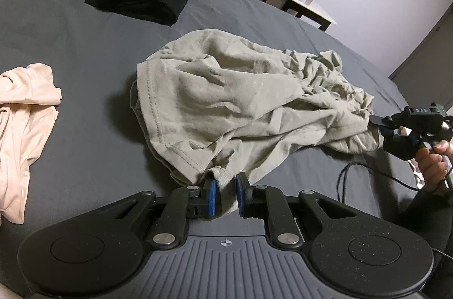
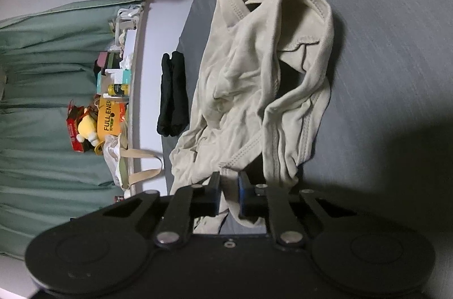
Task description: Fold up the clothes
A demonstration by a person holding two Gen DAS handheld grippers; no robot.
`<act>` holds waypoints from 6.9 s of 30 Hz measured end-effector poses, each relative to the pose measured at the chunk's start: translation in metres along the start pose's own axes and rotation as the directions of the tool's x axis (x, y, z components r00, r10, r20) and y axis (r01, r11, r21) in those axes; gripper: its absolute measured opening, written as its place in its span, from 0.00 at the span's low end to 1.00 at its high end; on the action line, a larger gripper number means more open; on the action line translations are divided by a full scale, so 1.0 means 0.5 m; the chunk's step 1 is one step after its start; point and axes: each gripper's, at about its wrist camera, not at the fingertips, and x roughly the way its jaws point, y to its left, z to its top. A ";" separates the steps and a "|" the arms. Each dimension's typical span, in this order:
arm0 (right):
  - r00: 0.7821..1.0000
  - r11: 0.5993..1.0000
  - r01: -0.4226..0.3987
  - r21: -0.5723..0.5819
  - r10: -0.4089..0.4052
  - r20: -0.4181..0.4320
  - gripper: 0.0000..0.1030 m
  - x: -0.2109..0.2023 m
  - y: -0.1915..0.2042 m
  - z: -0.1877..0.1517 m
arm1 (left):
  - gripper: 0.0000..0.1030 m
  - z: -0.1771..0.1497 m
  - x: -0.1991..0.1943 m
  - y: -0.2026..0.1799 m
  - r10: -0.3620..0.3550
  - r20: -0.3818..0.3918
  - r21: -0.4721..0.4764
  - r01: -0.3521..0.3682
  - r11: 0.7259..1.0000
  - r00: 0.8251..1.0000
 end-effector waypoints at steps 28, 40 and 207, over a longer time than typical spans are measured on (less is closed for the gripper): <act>0.995 0.943 -0.021 -0.331 0.053 0.086 0.09 -0.071 0.096 -0.038 | 0.13 -0.008 0.005 0.041 -0.060 -0.157 -0.101 0.044 0.994 0.986; 0.996 0.953 -0.042 -0.299 0.065 0.067 0.10 -0.063 0.086 -0.039 | 0.58 -0.017 -0.003 0.081 -0.183 -0.083 -0.378 0.139 0.915 0.980; 0.965 0.937 0.249 -0.247 -0.217 0.147 0.04 0.048 0.050 0.159 | 0.02 0.289 0.214 0.077 -0.029 -0.030 -0.140 0.024 0.990 0.999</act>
